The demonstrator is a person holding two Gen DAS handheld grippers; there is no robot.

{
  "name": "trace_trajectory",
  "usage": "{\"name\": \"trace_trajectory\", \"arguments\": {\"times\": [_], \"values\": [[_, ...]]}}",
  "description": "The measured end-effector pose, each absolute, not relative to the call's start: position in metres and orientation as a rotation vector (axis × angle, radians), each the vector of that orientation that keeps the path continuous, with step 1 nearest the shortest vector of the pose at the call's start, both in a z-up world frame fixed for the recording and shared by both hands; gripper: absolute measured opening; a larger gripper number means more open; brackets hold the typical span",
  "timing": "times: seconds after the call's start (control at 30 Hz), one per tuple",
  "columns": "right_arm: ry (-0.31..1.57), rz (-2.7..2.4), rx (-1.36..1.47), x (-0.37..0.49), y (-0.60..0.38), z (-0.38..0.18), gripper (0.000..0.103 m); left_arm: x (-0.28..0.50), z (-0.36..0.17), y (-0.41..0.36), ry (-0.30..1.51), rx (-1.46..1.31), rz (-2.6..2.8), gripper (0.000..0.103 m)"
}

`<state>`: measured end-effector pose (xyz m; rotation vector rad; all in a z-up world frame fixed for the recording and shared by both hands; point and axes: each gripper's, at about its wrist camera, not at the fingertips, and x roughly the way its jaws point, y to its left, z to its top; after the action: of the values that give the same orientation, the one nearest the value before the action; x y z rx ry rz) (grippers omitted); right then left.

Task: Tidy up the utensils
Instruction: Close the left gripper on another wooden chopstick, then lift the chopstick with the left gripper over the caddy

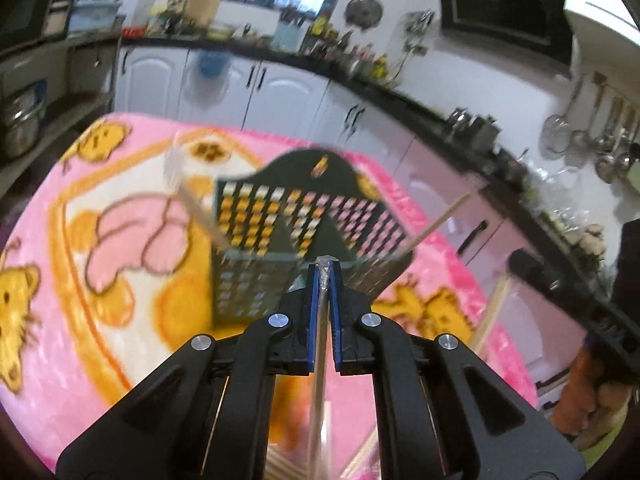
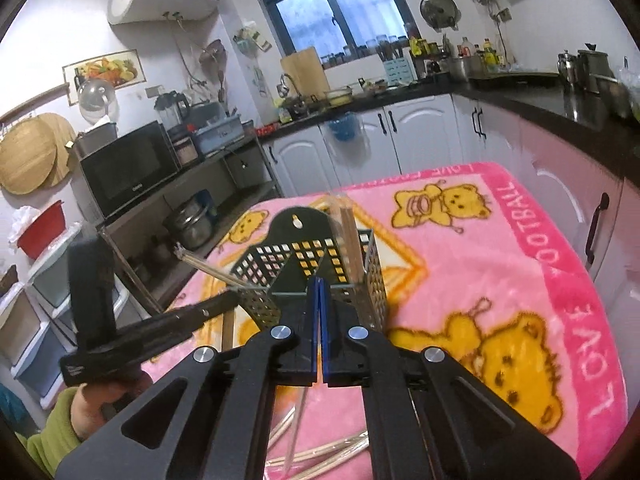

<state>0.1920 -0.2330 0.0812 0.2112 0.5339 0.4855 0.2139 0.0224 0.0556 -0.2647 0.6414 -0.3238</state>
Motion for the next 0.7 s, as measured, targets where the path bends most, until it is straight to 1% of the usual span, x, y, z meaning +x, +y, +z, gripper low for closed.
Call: {"name": "trace_trajectory", "arguments": {"times": [0.23,0.7], "values": [[0.495,0.504,0.199,0.183,-0.234,0.097,0.001,0.206,0.097,0.004,0.546,-0.247,-0.358,0.002],[0.405,0.532,0.169,0.182,-0.230,0.137,0.001,0.211,0.151,-0.011,0.431,-0.203,-0.388,0.002]]}}
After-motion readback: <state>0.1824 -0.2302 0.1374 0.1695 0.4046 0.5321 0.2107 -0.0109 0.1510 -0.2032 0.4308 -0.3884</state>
